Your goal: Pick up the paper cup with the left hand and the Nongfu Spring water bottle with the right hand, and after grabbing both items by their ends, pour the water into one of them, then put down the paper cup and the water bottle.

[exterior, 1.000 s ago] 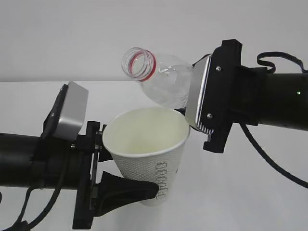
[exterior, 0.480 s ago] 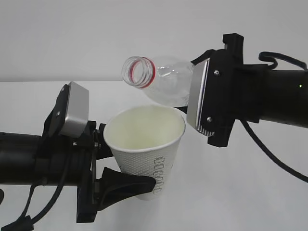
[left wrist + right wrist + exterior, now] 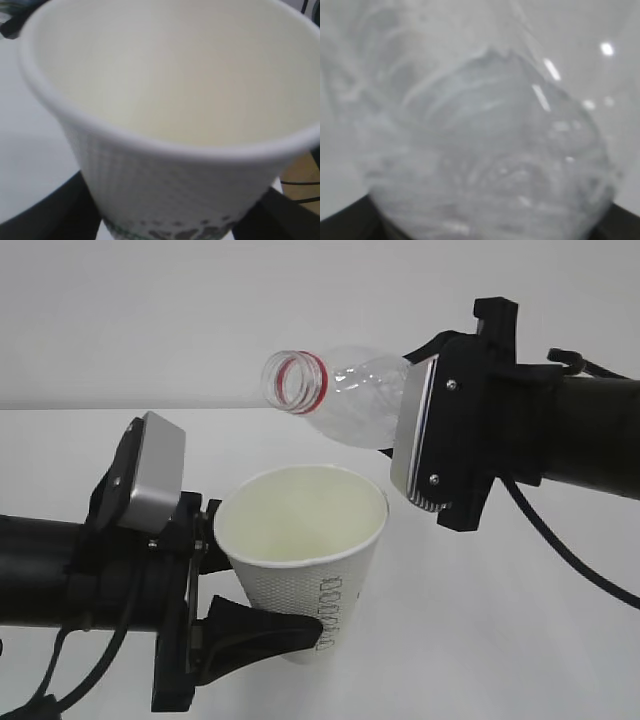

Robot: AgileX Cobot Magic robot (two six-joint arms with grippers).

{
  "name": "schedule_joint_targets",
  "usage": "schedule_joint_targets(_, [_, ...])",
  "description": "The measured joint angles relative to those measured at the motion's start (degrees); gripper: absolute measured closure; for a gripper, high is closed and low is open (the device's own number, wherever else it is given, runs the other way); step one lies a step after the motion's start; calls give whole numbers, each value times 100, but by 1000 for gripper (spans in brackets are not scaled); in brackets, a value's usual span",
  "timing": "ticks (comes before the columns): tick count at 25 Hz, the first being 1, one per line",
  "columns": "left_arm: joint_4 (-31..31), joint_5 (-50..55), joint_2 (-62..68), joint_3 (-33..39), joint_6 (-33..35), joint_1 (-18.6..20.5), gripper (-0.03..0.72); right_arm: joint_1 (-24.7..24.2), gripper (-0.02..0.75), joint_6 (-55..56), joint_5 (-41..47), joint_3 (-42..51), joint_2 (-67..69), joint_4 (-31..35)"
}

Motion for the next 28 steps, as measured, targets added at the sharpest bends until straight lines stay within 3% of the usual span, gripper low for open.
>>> schedule_joint_targets(9, [112,239,-526,0,0,266,172,0,244,-539,-177,0,0,351])
schedule_joint_targets(20, [644,239,-559,12,-282,290,172,0,244,-1108,-300,0,0,800])
schedule_joint_targets(28, [669,239,-559,12,-319,374,172,0,244,-1303,-315,0,0,846])
